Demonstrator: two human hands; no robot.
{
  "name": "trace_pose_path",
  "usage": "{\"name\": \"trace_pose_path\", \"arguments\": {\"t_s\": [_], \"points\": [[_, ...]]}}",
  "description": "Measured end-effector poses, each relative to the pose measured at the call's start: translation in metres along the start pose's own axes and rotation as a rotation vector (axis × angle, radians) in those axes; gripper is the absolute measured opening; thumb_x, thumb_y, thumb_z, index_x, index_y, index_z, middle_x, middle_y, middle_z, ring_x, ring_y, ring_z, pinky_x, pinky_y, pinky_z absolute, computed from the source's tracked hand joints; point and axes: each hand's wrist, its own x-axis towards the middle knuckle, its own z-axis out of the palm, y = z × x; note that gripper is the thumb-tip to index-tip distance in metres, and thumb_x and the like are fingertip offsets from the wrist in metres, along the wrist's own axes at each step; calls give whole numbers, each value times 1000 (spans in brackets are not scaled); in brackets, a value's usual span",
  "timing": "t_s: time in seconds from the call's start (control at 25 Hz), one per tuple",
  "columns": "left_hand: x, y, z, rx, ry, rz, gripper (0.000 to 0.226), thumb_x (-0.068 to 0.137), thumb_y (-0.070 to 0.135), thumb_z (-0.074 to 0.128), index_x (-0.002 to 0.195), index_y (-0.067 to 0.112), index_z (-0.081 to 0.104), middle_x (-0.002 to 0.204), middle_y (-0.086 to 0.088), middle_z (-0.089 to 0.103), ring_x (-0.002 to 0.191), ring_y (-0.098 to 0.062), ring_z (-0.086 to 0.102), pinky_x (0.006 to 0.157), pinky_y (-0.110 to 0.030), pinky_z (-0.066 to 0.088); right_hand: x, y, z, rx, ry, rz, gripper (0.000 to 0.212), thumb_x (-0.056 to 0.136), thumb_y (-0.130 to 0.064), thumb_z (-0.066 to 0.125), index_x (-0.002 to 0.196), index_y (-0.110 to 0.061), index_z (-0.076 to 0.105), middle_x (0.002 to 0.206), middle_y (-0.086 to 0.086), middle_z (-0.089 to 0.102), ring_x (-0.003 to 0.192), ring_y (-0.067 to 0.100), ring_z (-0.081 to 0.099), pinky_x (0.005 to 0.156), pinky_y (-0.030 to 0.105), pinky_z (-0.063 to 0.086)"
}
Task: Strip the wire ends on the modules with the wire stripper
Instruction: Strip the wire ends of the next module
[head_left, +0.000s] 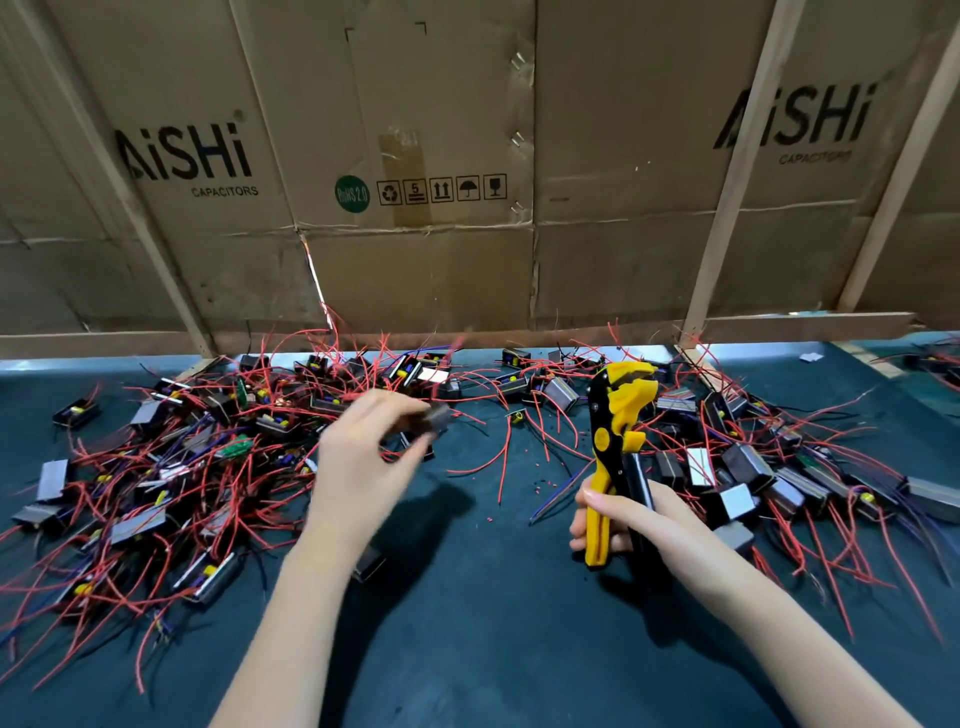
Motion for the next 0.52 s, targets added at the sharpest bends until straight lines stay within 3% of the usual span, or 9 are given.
{"name": "trace_pose_path", "arguments": {"t_s": [0.12,0.2,0.32,0.4,0.52], "points": [[-9,15,30,-28,-534,10,25,72,-5,73,94,7,72,92,-2,68,84,-20,65,81,-37,53,-3,-4,-1,-52,-48,-15,41,76,-41,70,95,-6,62,88,17,70,87,30,70,67,22,53],[-12,12,33,-72,-620,-49,27,73,-6,63,94,8,75,94,-2,69,86,-17,65,83,-35,52,-4,-6,-2,-68,-71,-14,38,76,-39,70,94,-7,62,88,14,70,86,27,70,68,21,52],[-14,12,30,-138,-535,-159,20,77,9,63,87,17,77,88,9,71,84,-5,65,81,-27,51,-8,-9,-2,-108,-108,-21,46,73,-43,73,95,-5,61,92,16,70,88,27,68,73,25,53],[-14,16,31,-141,-398,-240,10,80,25,64,77,22,74,76,13,69,73,-4,63,73,-28,51,-10,-10,-3,-147,-171,-25,50,73,-42,74,98,-2,59,97,23,66,90,36,63,81,36,51],[-14,17,34,-117,-174,-342,21,88,26,70,68,22,63,64,12,61,61,-7,55,63,-29,45,-12,-10,-1,-138,-262,0,48,71,-38,75,96,-1,57,93,23,67,86,35,62,83,38,49]]}}
